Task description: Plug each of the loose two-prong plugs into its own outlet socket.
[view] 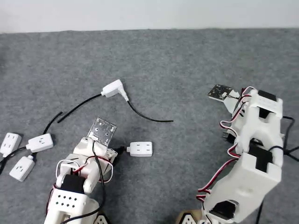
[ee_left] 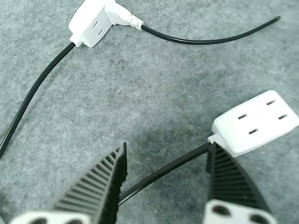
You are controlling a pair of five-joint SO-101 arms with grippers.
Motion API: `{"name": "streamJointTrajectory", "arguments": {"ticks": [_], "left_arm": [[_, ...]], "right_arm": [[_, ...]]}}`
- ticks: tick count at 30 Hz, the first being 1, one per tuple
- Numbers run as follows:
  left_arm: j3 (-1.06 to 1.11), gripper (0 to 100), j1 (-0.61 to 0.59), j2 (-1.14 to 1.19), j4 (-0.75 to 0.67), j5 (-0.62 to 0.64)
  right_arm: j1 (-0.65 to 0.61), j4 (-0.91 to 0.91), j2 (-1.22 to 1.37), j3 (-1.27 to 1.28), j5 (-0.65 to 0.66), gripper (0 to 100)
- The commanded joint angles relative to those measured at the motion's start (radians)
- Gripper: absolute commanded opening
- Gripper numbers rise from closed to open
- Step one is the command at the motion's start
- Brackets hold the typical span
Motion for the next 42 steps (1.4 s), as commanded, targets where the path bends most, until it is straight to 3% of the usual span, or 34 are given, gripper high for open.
{"name": "streamJointTrajectory", "arguments": {"ticks": [1,8,16,29,31,38,42], "left_arm": [[-0.005,26,0.006,-0.008,-0.025,-0.009],[-0.005,26,0.006,-0.008,-0.025,-0.009],[-0.004,26,0.006,-0.009,-0.025,-0.009],[-0.004,26,0.009,-0.011,-0.025,-0.009],[-0.004,26,0.009,-0.011,-0.025,-0.009],[-0.004,26,0.009,-0.011,-0.025,-0.008],[-0.004,26,0.009,-0.011,-0.025,-0.006]], "right_arm": [[-0.033,0.036,-0.065,-0.026,0.009,0.9],[-0.213,0.179,-0.203,-0.023,-0.003,0.9],[-0.423,0.173,-0.225,-0.006,-0.137,0.9],[-0.501,-0.074,-0.225,0.242,-0.198,1.3],[-0.501,-0.068,-0.225,0.253,-0.195,4.4],[-0.503,0.002,-0.246,0.218,-0.190,30.9],[-0.495,0.079,-0.271,0.207,-0.097,30.6]]}}
